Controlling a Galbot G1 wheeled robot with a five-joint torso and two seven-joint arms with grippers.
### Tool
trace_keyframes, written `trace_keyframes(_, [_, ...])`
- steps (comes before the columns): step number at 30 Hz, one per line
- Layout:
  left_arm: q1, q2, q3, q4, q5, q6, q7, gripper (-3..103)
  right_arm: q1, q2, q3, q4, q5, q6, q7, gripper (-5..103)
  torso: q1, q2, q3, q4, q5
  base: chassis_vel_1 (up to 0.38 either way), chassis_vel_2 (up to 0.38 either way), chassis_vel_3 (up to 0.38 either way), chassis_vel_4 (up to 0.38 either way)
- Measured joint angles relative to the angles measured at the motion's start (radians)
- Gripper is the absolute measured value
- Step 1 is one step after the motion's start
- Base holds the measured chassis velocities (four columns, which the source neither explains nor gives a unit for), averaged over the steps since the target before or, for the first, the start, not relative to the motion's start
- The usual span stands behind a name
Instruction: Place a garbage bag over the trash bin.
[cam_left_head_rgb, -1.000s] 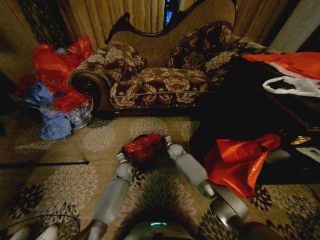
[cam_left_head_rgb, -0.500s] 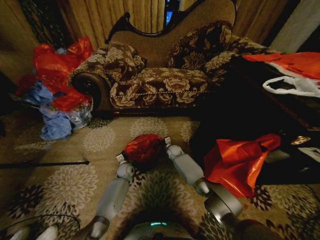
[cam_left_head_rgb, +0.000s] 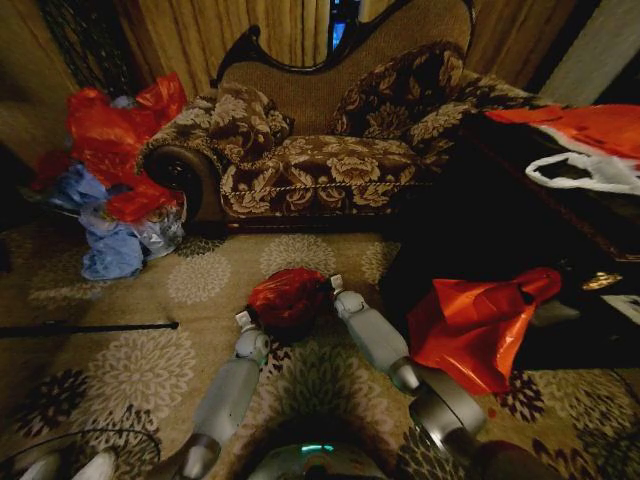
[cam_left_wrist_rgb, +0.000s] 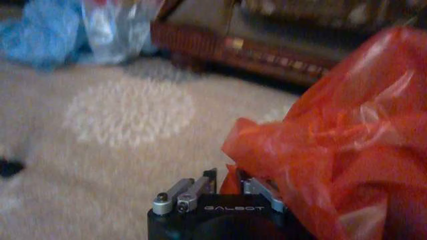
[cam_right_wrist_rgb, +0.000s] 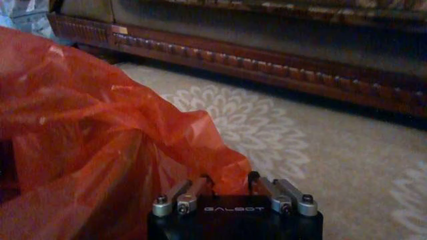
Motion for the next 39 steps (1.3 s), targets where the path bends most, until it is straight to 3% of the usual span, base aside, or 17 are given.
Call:
trace_keyframes(2, [0.059, 0.022, 0.002, -0.093, 0.03, 0.003, 0.0, 32, -0.024, -0.028, -0.015, 0.049, 0.01, 0.0, 0.022, 37, 0.0, 0.0, 0.0, 0.0, 0.0, 0.0, 0.0, 0.0, 0.0])
trace_keyframes(4, [0.083, 0.031, 0.002, -0.125, 0.045, 0.005, 0.0, 32, -0.032, -0.038, -0.018, 0.064, 0.012, -0.001, 0.028, 42, 0.0, 0.0, 0.0, 0.0, 0.0001, 0.0, 0.0, 0.0, 0.0])
trace_keyframes(5, [0.111, 0.041, 0.001, -0.155, 0.068, 0.005, 0.002, 37, -0.04, -0.047, -0.02, 0.082, 0.014, -0.001, 0.034, 42, 0.0, 0.0, 0.0, 0.0, 0.0003, 0.0, 0.0, 0.0, 0.0])
trace_keyframes(6, [0.151, 0.054, -0.003, -0.184, 0.119, -0.002, 0.008, 42, -0.052, -0.06, -0.025, 0.113, 0.022, -0.002, 0.048, 53, 0.0, 0.0, 0.0, -0.0001, -0.0002, 0.0, 0.0, 0.0, 0.0])
trace_keyframes(7, [0.151, 0.054, -0.003, -0.184, 0.119, -0.002, 0.008, 42, -0.052, -0.06, -0.025, 0.113, 0.022, -0.002, 0.048, 53, 0.0, 0.0, 0.0, -0.0001, -0.0002, 0.0, 0.0, 0.0, 0.0])
trace_keyframes(9, [0.207, 0.075, -0.01, -0.208, 0.209, -0.031, 0.027, 54, -0.065, -0.072, -0.036, 0.157, 0.041, -0.005, 0.066, 65, 0.0, 0.0, 0.0, 0.0002, 0.0, 0.0, 0.0, 0.0, 0.0])
trace_keyframes(11, [0.217, 0.078, -0.013, -0.21, 0.226, -0.039, 0.033, 59, -0.067, -0.073, -0.038, 0.164, 0.043, -0.005, 0.069, 65, 0.0, 0.0, 0.0, 0.0002, -0.0001, 0.0, 0.0, 0.0, 0.0])
trace_keyframes(14, [0.253, 0.093, -0.03, -0.205, 0.322, -0.111, 0.066, 76, -0.076, -0.069, -0.04, 0.178, 0.047, -0.001, 0.085, 81, 0.0, 0.0, 0.0, 0.0001, -0.0002, 0.0, 0.0, 0.0, 0.0])
trace_keyframes(15, [0.253, 0.093, -0.03, -0.205, 0.322, -0.111, 0.066, 76, -0.076, -0.069, -0.04, 0.178, 0.047, -0.001, 0.085, 81, 0.0, 0.0, 0.0, 0.0001, -0.0002, 0.0, 0.0, 0.0, 0.0])
trace_keyframes(17, [0.271, 0.097, -0.049, -0.203, 0.389, -0.171, 0.088, 86, -0.084, -0.071, -0.038, 0.194, 0.046, 0.002, 0.095, 91, 0.0, 0.0, 0.0, -0.0001, -0.0001, 0.0, 0.0, 0.0, 0.0])
trace_keyframes(19, [0.275, 0.098, -0.054, -0.204, 0.402, -0.184, 0.095, 86, -0.086, -0.073, -0.038, 0.201, 0.047, 0.002, 0.098, 91, 0.0, 0.0, 0.0, 0.0, -0.0001, 0.0, 0.0, 0.0, 0.0])
trace_keyframes(20, [0.288, 0.102, -0.063, -0.211, 0.426, -0.211, 0.109, 92, -0.093, -0.083, -0.04, 0.22, 0.051, 0.002, 0.105, 99, 0.0, 0.0, 0.0, 0.0002, -0.0002, 0.0, 0.0, 0.0, 0.0])
trace_keyframes(21, [0.301, 0.107, -0.069, -0.221, 0.442, -0.231, 0.121, 97, -0.099, -0.092, -0.044, 0.236, 0.056, 0.001, 0.11, 99, 0.0, 0.0, 0.0, 0.0, -0.0001, 0.0, 0.0, 0.0, 0.0])
trace_keyframes(25, [0.341, 0.121, -0.099, -0.25, 0.508, -0.286, 0.161, 100, -0.116, -0.113, -0.049, 0.269, 0.066, -0.001, 0.122, 100, 0.0, 0.0, 0.0, -0.0002, -0.0001, 0.0, 0.0, 0.0, 0.0])
trace_keyframes(34, [0.381, 0.13, -0.165, -0.258, 0.633, -0.374, 0.193, 100, -0.123, -0.105, -0.05, 0.284, 0.074, 0.0, 0.142, 100, 0.0, 0.0, 0.0, 0.0, -0.0001, 0.0, 0.0, 0.0, 0.0])
trace_keyframes(39, [0.419, 0.137, -0.229, -0.296, 0.757, -0.455, 0.249, 100, -0.134, -0.107, -0.061, 0.295, 0.078, 0.001, 0.144, 100, 0.0, 0.0, 0.0, 0.0001, -0.0001, 0.0, 0.0, 0.0, 0.0])
